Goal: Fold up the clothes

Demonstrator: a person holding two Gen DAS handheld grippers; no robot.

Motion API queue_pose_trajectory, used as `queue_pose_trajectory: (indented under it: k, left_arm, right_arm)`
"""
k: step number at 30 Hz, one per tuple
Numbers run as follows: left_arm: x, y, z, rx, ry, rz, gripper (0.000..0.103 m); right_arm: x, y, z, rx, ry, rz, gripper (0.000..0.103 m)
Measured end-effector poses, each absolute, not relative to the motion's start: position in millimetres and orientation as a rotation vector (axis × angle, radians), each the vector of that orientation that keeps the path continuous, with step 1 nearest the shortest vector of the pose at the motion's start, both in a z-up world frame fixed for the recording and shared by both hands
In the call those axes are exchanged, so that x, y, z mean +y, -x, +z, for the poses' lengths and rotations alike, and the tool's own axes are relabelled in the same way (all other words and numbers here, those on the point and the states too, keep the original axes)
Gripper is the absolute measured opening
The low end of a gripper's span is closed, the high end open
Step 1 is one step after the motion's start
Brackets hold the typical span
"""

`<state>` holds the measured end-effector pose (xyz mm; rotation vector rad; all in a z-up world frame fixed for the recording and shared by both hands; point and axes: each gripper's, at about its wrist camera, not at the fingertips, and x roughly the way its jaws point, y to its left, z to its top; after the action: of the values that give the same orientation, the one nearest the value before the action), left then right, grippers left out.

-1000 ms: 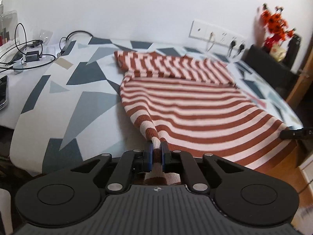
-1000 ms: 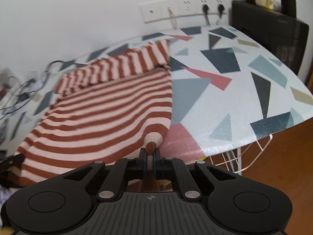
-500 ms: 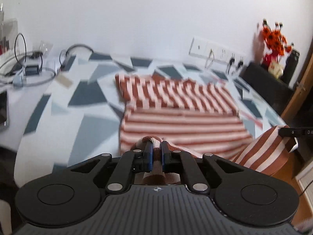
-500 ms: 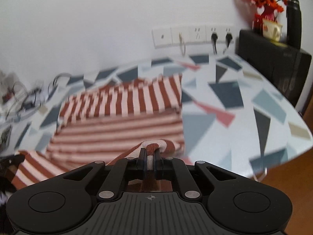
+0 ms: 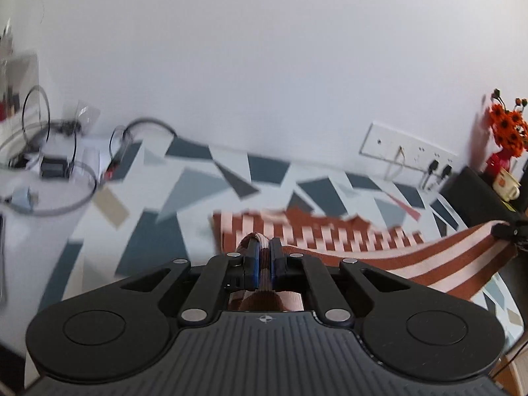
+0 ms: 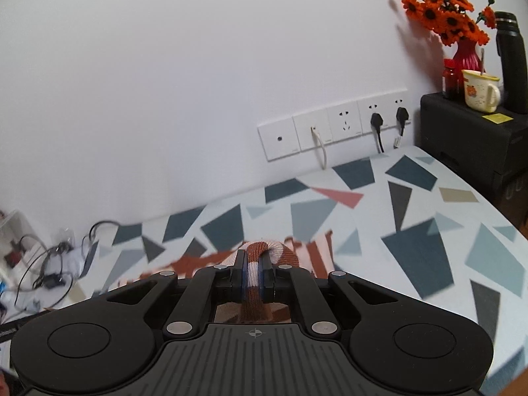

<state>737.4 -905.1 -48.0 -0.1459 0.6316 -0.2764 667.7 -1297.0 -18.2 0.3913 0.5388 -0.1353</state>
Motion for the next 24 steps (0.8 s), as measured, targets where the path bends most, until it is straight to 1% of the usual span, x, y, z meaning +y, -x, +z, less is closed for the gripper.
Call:
queue_pose_trajectory:
  k: [5,8,12,18,20,21,22,24]
  left_arm:
    - [-930,-785,-55,0.657,0.133,-0.254,0.006]
    - [-937,-811,-73,0.695,0.144,-0.221,0.006]
    - [-939,-844,-113,0.798,0.209,-0.124,0.006]
    - [-956,-881,-140,0.888,0.110,-0.108,0.008]
    - [-956,-895,-149,0.927,0.107,-0.107,0.015]
    - [-954,-898,-151,0.935,0.111,-0.100,0.025]
    - [-952,-902,-152,0.939,0.114,-0.091,0.047]
    - [-942,-901,-144,0.906,0.123,-0.071,0.079]
  right_arm:
    - [-1320,-712,-44,0.592,-0.450,-0.162,0.006]
    - [-1330,-733,-65,0.633,-0.478,-0.166,0.006]
    - [-1341,-767,-96,0.704,-0.486,-0.161,0.006]
    - [-1349,-816,-130,0.785,-0.469,-0.155,0.006]
    - [-1352,-830,-143,0.817,-0.475,-0.170,0.006]
    - [-1353,-834,-149,0.828,-0.479,-0.180,0.007]
    - [-1353,-837,-154,0.831,-0.475,-0.188,0.007]
    - [-1354,-836,-157,0.808,-0.494,-0.195,0.016]
